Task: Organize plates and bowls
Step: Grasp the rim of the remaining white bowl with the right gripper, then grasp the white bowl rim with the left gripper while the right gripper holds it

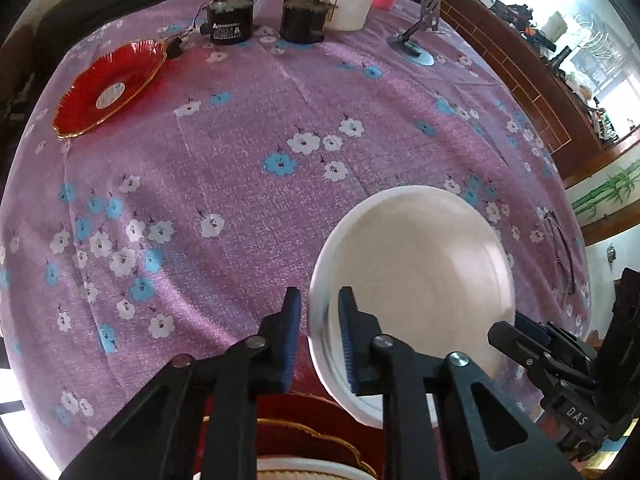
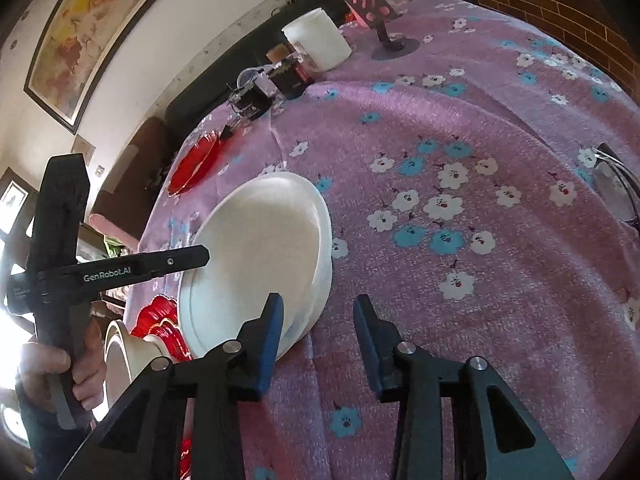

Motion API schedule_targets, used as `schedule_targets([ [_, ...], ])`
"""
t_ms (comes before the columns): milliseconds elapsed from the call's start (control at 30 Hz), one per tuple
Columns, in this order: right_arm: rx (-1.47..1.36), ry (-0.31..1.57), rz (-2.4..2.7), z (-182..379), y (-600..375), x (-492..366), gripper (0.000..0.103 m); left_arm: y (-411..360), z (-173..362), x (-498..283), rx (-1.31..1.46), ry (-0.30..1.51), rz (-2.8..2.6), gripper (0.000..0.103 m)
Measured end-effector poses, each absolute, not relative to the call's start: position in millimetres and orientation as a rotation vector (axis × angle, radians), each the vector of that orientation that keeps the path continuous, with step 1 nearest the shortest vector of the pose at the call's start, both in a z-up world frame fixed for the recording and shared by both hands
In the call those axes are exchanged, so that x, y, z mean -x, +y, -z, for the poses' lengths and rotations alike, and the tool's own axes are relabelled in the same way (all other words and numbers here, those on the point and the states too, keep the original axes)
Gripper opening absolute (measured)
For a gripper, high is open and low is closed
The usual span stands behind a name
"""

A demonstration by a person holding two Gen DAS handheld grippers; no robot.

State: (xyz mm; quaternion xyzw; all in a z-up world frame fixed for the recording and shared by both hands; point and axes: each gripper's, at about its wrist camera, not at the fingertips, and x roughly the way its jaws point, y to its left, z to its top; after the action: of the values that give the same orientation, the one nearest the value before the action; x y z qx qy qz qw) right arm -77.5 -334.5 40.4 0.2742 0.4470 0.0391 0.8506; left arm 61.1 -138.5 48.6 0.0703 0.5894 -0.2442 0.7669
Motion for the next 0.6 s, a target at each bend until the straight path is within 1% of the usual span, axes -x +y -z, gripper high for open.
schedule_targets([
  [100, -0.572, 0.931, -0.086, -39.7, -334.1, 77.2, 0.016, -141.4, -47.2, -58.8, -0.147, 1.283, 0.550, 0.009],
  [367, -0.555, 0.890, -0.066, -48.1, -339.3, 87.4, 0.014, -147.2, -66.1, -40.6, -0.169, 1.218, 0.572, 0.009],
  [600, -0.542, 0.807, -0.065, -74.3, -343.1, 112.6, 0.014, -148.5, -85.0, -18.1, -0.154, 1.159, 0.608, 0.009],
])
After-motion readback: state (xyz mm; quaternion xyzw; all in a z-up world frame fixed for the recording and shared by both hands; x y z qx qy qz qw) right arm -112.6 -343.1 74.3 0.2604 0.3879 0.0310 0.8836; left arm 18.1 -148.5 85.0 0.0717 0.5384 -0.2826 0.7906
